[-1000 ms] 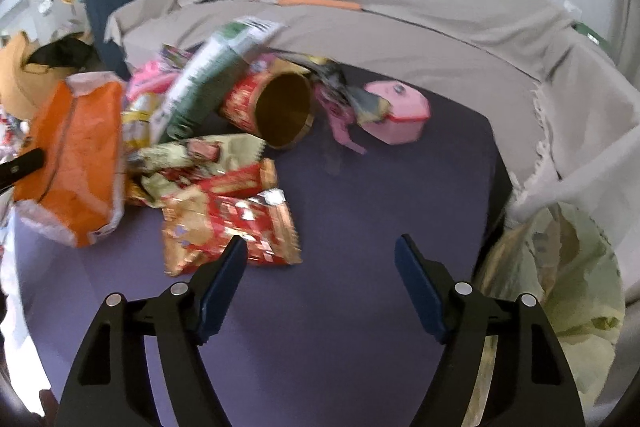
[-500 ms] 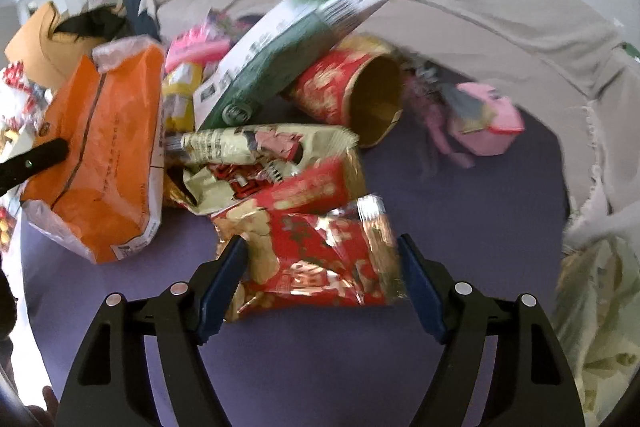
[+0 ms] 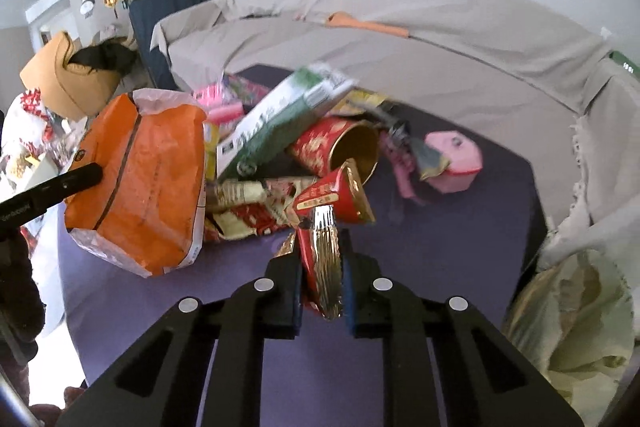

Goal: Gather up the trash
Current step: 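Grasp the red snack wrapper with the right tool while the left holds the orange bag, then carry both items to the yellow trash bag while the left tool releases the orange bag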

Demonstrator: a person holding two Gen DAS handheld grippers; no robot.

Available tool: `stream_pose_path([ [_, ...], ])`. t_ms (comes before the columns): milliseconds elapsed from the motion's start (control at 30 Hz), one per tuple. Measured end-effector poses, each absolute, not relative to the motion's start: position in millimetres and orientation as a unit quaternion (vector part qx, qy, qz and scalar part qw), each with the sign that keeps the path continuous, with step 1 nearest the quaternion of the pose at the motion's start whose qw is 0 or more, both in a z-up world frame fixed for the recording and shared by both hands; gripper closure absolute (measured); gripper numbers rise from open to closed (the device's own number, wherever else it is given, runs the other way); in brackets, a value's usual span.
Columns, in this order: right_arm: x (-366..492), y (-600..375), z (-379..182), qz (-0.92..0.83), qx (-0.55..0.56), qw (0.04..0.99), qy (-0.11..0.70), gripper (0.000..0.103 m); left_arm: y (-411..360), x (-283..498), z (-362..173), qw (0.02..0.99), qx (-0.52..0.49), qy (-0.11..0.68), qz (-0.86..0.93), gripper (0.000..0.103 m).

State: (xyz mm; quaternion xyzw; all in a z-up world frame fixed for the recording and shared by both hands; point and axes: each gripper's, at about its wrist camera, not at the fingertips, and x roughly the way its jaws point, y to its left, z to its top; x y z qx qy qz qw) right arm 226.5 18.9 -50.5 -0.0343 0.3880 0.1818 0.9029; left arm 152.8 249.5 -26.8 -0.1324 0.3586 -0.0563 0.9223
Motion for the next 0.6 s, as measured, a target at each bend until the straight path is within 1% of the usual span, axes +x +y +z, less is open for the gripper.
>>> stream_pose_path([
  [233,216,-9,-21,0.178,-0.02,0.918,0.354,0.087,228,149,0,0.931,-0.106,0.343,-0.061,0.089],
  [367,205,-29,-13,0.172,-0.014,0.924,0.342,0.087,209,150,10,0.932,-0.095,0.343,-0.072,0.089],
  [600,180,-88,2,0.135,-0.004,0.941,0.31,0.087,155,163,27,0.928,-0.073,0.345,-0.122,0.089],
])
